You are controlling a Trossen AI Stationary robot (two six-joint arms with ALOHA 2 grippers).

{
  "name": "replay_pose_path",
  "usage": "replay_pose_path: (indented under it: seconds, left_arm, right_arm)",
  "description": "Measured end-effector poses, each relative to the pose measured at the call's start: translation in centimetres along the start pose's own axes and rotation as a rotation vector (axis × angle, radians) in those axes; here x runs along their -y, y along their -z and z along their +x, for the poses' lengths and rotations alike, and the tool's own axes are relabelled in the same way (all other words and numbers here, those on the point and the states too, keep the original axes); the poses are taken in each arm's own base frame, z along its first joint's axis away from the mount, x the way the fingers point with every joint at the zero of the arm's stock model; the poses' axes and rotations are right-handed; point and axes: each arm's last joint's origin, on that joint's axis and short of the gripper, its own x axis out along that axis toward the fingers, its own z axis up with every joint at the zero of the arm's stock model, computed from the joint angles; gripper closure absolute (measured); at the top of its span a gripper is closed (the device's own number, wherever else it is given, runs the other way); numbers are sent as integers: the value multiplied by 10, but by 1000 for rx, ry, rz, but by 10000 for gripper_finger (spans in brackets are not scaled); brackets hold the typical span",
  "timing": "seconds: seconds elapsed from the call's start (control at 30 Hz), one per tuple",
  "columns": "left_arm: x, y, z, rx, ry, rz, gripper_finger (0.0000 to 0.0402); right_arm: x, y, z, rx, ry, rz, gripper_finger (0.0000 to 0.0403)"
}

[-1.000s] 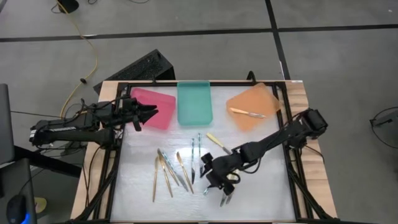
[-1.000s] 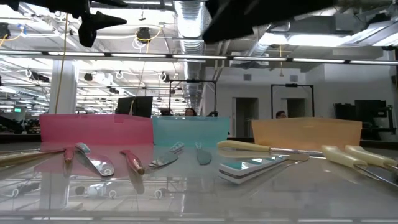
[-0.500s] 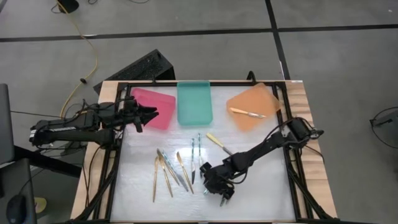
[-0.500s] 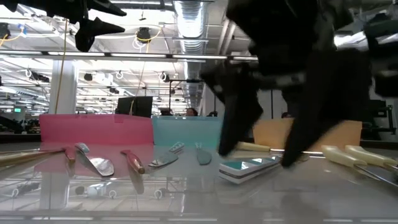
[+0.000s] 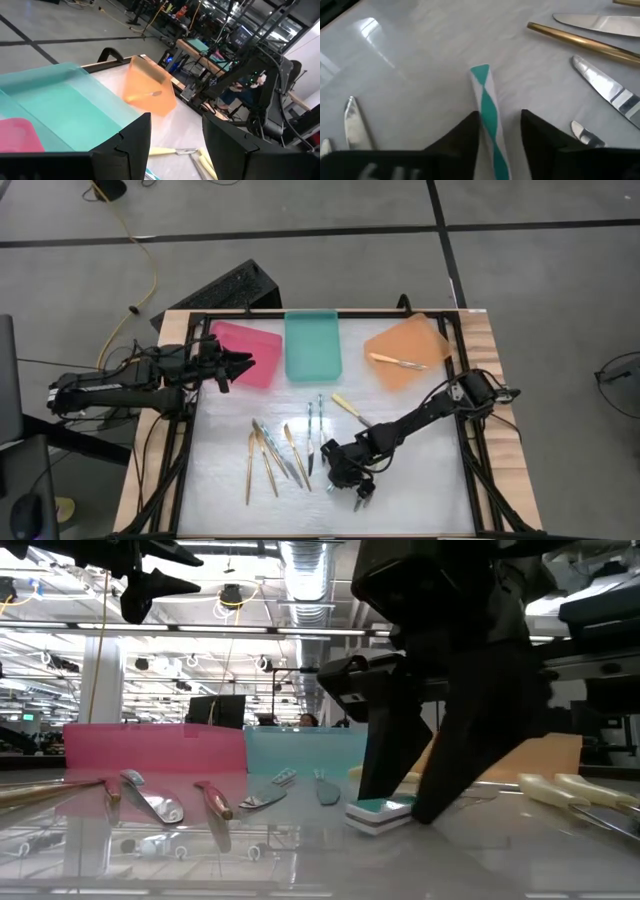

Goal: Sort silverware by color (type)
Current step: Put the white and blue knife into the green bin

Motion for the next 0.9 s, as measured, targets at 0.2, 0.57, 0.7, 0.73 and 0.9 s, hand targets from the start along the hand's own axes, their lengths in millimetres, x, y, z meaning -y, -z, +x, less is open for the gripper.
replay_pose_path:
  seconds: [0.2, 0.57, 0.7, 0.73, 0.9]
  left_arm:
    - [0, 0, 0, 1, 0, 0, 237]
    - [0, 0, 0, 2, 0, -23, 237]
    - [0, 0, 0, 2, 0, -28, 237]
    - [0, 0, 0, 2, 1, -33, 237]
    - [0, 0, 0, 2, 1, -41, 237]
  right_arm:
    - [0, 0, 1, -4, 4, 0, 342]
    - [2, 0, -2, 5, 4, 135, 365]
    - [4, -4, -10, 32, 12, 165, 365]
    - [5, -5, -14, 41, 15, 166, 366]
    - [15, -16, -39, 115, 103, 175, 366]
